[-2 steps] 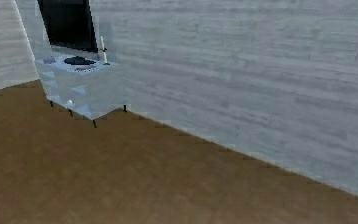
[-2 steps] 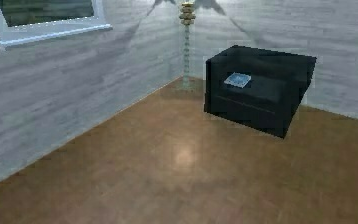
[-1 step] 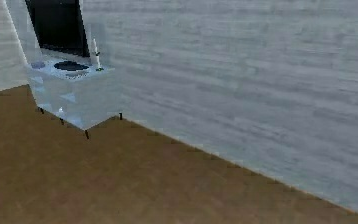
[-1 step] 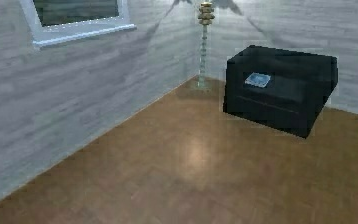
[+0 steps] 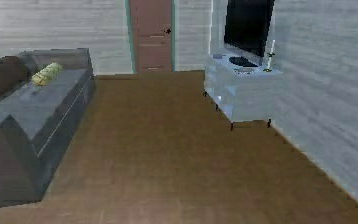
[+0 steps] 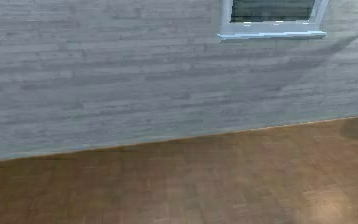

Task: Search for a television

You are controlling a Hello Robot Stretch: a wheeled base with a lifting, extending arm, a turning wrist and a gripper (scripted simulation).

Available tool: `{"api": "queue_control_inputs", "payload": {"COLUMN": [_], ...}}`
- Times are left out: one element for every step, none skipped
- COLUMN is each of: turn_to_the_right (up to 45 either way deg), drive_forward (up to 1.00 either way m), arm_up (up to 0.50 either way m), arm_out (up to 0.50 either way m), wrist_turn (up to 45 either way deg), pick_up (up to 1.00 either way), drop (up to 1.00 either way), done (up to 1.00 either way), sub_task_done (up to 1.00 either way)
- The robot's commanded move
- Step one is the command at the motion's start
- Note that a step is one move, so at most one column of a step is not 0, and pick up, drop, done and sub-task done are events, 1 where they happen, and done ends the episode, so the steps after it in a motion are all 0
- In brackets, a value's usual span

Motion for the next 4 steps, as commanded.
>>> {"api": "queue_control_inputs", "payload": {"turn_to_the_right": [0.0, 0.0, -3.0, 0.0], "drive_forward": [1.0, 1.0, 0.0, 1.0], "arm_up": [0.0, 0.0, 0.0, 0.0], "arm_out": [0.0, 0.0, 0.0, 0.0], "wrist_turn": [0.0, 0.0, 0.0, 0.0], "pick_up": [0.0, 0.0, 0.0, 0.0], "drop": [0.0, 0.0, 0.0, 0.0], "done": [0.0, 0.0, 0.0, 0.0], "sub_task_done": [0.0, 0.0, 0.0, 0.0]}}
